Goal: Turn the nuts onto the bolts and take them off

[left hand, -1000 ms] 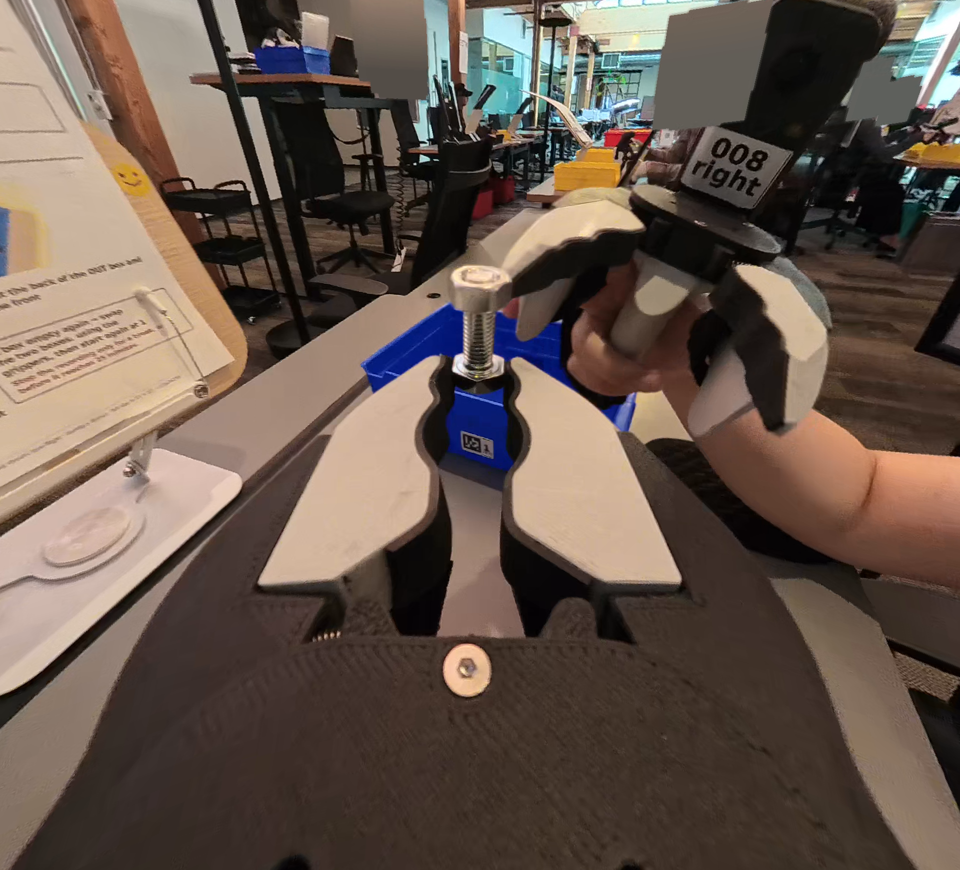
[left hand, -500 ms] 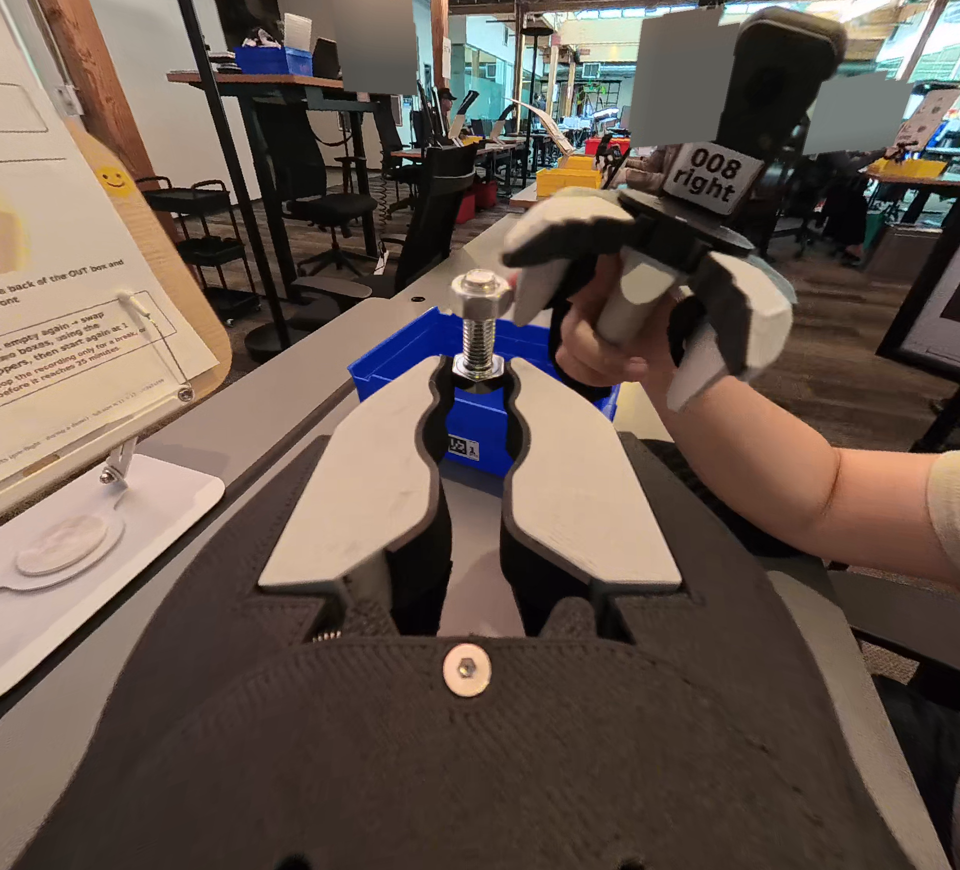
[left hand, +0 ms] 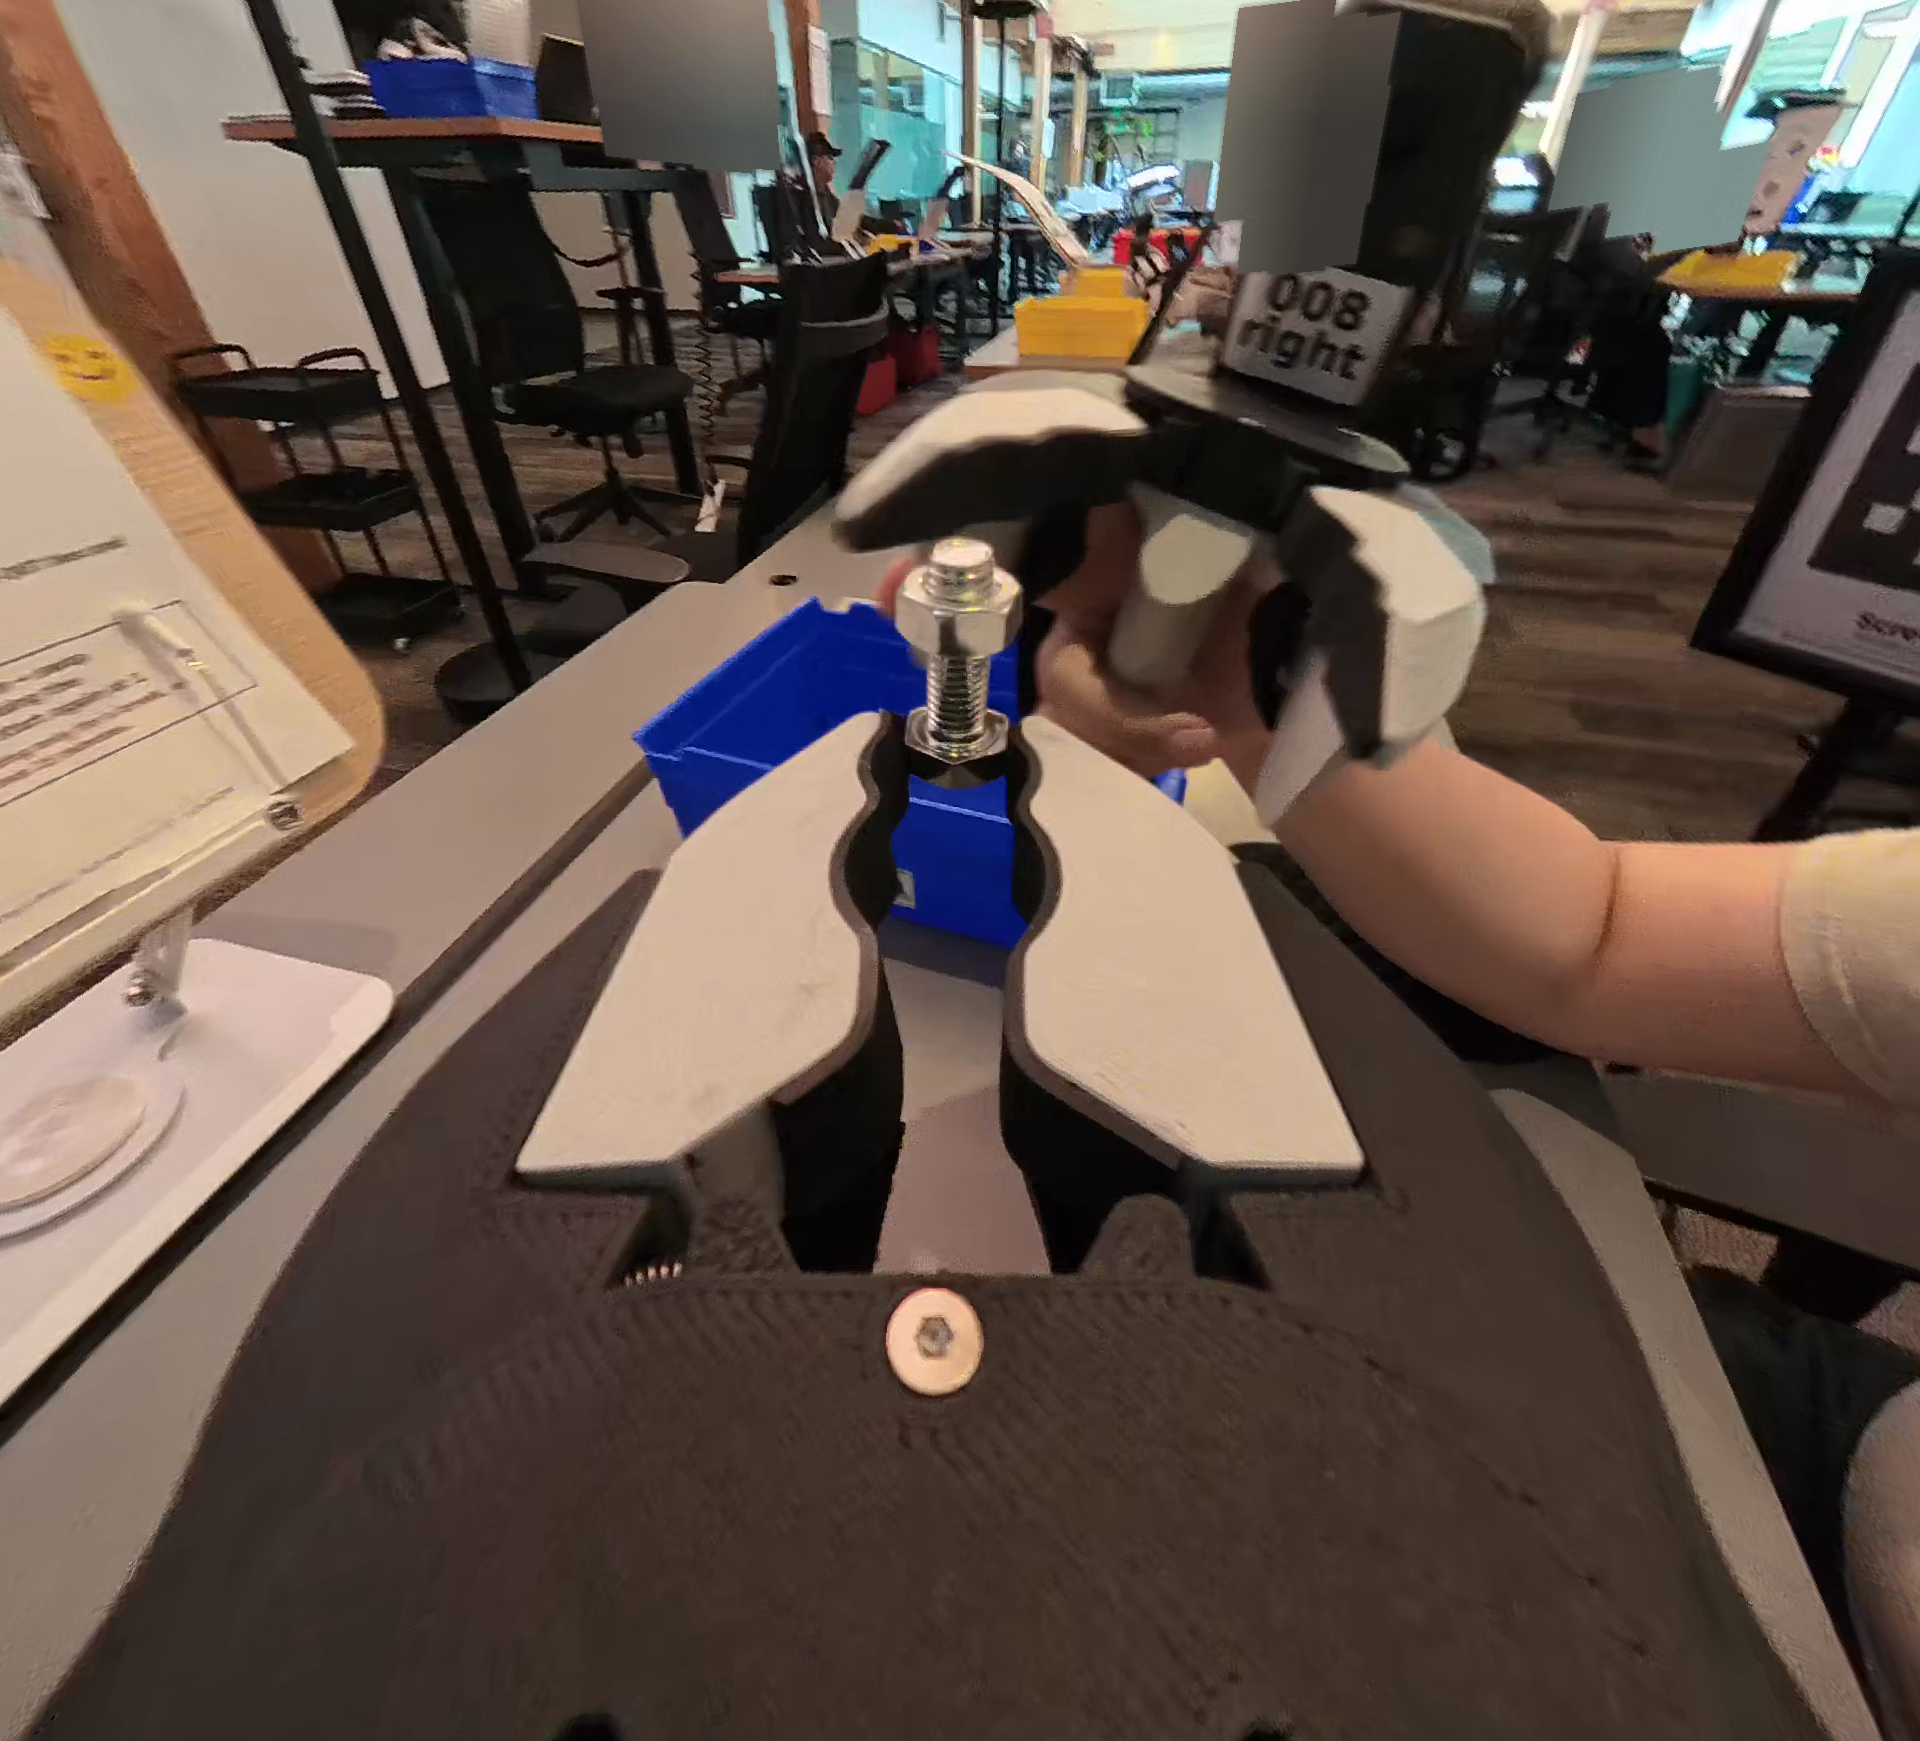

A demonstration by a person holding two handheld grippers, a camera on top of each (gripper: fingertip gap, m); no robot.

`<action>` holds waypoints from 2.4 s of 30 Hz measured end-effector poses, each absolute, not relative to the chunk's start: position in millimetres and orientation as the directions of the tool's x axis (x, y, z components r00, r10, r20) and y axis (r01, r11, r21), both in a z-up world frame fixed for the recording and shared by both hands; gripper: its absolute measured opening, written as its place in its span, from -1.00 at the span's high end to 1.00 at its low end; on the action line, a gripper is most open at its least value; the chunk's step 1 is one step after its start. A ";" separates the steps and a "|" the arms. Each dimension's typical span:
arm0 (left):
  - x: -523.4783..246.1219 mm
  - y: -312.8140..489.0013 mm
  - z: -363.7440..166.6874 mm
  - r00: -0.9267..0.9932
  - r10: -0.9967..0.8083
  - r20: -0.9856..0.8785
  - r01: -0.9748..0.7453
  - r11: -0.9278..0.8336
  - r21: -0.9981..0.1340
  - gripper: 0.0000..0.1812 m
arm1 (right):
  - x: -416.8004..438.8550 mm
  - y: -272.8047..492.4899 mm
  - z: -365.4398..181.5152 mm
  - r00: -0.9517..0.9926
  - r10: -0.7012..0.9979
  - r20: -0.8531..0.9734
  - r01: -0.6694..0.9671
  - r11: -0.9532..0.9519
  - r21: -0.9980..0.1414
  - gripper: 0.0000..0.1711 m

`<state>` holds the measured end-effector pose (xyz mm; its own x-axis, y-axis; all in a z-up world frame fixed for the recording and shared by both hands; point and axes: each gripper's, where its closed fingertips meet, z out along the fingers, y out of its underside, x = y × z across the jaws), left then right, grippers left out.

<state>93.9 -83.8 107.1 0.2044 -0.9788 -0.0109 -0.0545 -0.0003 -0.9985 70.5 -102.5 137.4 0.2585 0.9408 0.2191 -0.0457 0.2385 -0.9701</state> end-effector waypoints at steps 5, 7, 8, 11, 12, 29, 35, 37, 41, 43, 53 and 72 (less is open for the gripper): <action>94.8 -76.4 102.0 0.254 -0.967 -0.022 -0.078 0.002 -0.997 0.80 | 63.9 -106.3 125.4 0.222 0.943 0.249 0.026 0.250 -0.968 0.04; 83.9 -66.2 106.9 0.279 -0.960 0.031 -0.033 -0.042 -0.999 0.80 | 71.1 -111.3 125.9 0.194 0.946 0.259 0.041 0.256 -0.966 0.20; 80.7 -65.5 109.2 0.269 -0.962 0.045 -0.015 -0.052 -0.999 0.80 | 73.9 -111.9 129.9 0.197 0.948 0.250 0.018 0.252 -0.968 0.21; 86.3 -75.0 108.3 0.221 -0.974 0.041 -0.031 -0.049 -0.998 0.80 | 74.2 -105.2 136.3 0.239 0.945 0.222 -0.033 0.237 -0.971 0.17; 91.8 -80.4 105.3 0.201 -0.979 0.027 -0.052 -0.039 -0.998 0.80 | 71.5 -102.9 134.9 0.245 0.946 0.213 -0.036 0.229 -0.973 0.14; 99.1 -91.6 102.7 0.145 -0.989 0.025 -0.075 -0.036 -0.997 0.80 | 68.6 -92.8 127.4 0.273 0.943 0.193 -0.005 0.202 -0.979 0.27; 96.9 -96.5 106.1 0.096 -0.994 0.050 -0.054 -0.056 -0.997 0.80 | 75.3 -92.7 127.3 0.193 0.980 0.056 -0.056 0.068 -0.996 0.71; 98.5 -98.7 103.9 0.089 -0.995 0.040 -0.071 -0.046 -0.996 0.80 | 73.1 -94.5 124.8 0.160 0.987 0.032 -0.054 0.041 -0.998 0.77; 98.5 -100.5 103.4 0.061 -0.996 0.069 -0.068 -0.073 -0.995 0.80 | 73.1 -97.2 123.9 0.114 0.993 -0.002 -0.067 0.006 -0.998 0.81; 98.8 -102.3 104.1 0.040 -0.995 0.090 -0.060 -0.092 -0.994 0.80 | 74.4 -98.8 124.0 0.090 0.996 -0.013 -0.077 -0.006 -0.997 0.84; 95.1 -108.2 103.0 0.009 -0.997 0.074 -0.093 -0.075 -0.993 0.79 | 72.5 -103.4 123.0 0.019 0.998 -0.054 -0.089 -0.053 -0.995 0.89; 89.1 -91.5 103.2 0.310 -0.654 -0.690 -0.345 0.599 -0.723 0.38 | 72.0 -95.3 102.2 -0.023 0.883 -0.469 0.020 -0.469 -0.883 0.89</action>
<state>89.1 -91.5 103.2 0.3104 -0.6542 -0.6897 -0.3446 0.5987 -0.7230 72.0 -95.3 102.2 -0.0231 0.8827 -0.4694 0.0204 -0.4690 -0.8830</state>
